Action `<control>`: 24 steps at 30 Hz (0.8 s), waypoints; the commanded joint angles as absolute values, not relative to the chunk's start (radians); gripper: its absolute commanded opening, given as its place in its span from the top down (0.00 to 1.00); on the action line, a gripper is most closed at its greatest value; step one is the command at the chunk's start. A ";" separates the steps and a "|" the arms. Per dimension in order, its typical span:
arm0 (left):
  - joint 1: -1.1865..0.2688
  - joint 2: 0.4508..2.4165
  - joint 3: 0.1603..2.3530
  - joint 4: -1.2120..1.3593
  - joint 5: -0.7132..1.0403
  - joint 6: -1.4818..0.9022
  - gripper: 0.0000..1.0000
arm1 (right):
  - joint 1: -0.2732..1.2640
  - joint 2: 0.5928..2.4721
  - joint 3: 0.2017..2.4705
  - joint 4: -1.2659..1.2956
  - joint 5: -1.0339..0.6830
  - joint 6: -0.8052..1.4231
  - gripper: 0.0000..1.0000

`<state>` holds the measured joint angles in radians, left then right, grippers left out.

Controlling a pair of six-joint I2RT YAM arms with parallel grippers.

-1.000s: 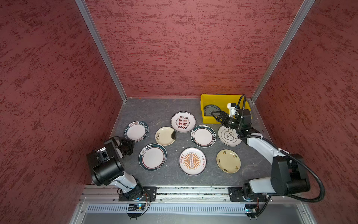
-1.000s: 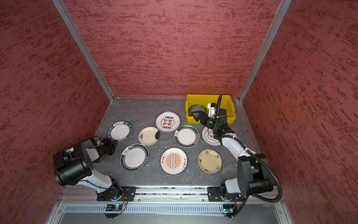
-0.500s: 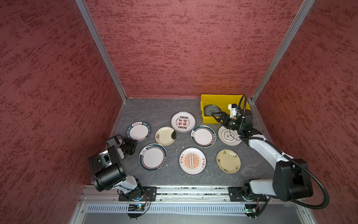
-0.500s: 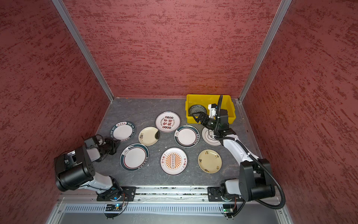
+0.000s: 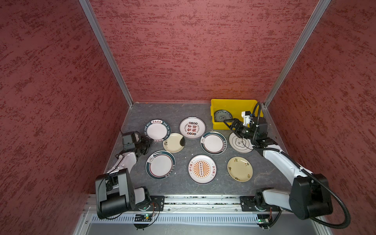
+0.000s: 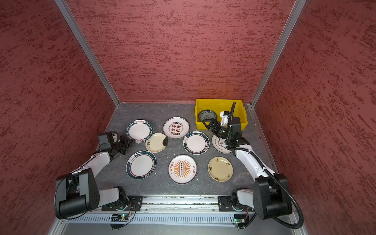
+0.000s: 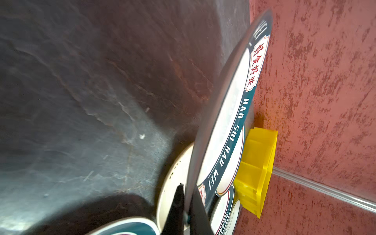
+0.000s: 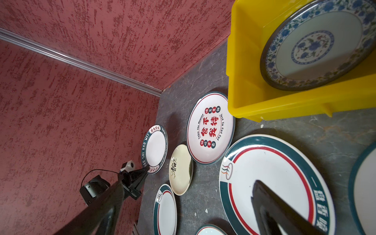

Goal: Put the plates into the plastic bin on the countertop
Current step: 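Grasp the green-rimmed plate rim with the left gripper and tilt it up, then raise the green-rimmed plate toward the right gripper while right gripper grasps its rim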

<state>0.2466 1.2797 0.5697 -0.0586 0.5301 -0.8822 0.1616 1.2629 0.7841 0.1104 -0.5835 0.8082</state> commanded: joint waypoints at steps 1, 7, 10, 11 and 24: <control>0.170 1.270 0.615 -0.042 0.517 -0.877 1.00 | 0.206 1.246 0.782 0.136 -0.545 0.845 0.01; 0.057 1.306 0.654 0.016 0.530 -0.903 1.00 | 0.319 1.280 0.814 0.176 -0.517 0.872 0.01; 0.006 1.334 0.674 0.057 0.540 -0.901 1.00 | 0.362 1.311 0.829 0.184 -0.503 0.865 0.01; -0.007 1.346 0.682 0.065 0.547 -0.898 1.00 | 0.374 1.324 0.835 0.185 -0.502 0.864 0.01; -0.140 1.450 0.710 0.244 0.702 -0.902 1.00 | 0.483 1.461 0.908 0.194 -0.472 0.793 0.01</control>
